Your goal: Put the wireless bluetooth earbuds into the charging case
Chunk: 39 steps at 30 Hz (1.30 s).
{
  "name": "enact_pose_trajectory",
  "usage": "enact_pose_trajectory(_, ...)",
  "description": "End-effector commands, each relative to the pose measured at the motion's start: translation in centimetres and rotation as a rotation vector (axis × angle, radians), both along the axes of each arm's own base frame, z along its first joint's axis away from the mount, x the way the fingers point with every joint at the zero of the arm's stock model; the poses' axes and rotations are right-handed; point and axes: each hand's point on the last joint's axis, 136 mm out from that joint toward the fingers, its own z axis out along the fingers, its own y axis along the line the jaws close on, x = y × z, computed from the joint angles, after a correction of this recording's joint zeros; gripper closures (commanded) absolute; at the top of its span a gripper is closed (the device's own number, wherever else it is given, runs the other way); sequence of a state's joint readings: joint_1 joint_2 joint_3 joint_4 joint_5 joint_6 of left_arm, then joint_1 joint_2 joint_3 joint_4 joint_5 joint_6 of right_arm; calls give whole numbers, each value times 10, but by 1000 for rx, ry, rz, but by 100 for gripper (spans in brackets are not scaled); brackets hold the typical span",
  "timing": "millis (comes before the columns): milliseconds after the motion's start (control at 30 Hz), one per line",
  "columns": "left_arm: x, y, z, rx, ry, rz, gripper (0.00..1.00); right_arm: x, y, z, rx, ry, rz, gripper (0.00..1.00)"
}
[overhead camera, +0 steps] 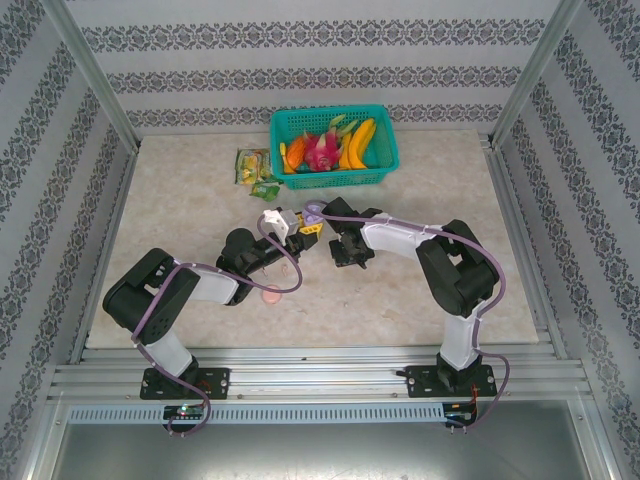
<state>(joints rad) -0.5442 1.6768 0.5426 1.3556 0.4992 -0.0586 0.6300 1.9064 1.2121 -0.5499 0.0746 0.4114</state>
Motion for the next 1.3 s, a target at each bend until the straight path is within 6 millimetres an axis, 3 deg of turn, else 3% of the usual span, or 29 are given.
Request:
enact_pose_trajectory(0, -5, -2, 26, -55, -69, -13, 100, -5, -13, 0, -32, 9, -8, 69)
enact_pose_trajectory(867, -5, -2, 24, -54, -63, -15, 100, -3, -13, 0, 1, 6, -26, 72)
enact_pose_trajectory(1267, -5, -2, 25, -57, -64, -16, 100, 1, -10, 7, 34, -8, -38, 83)
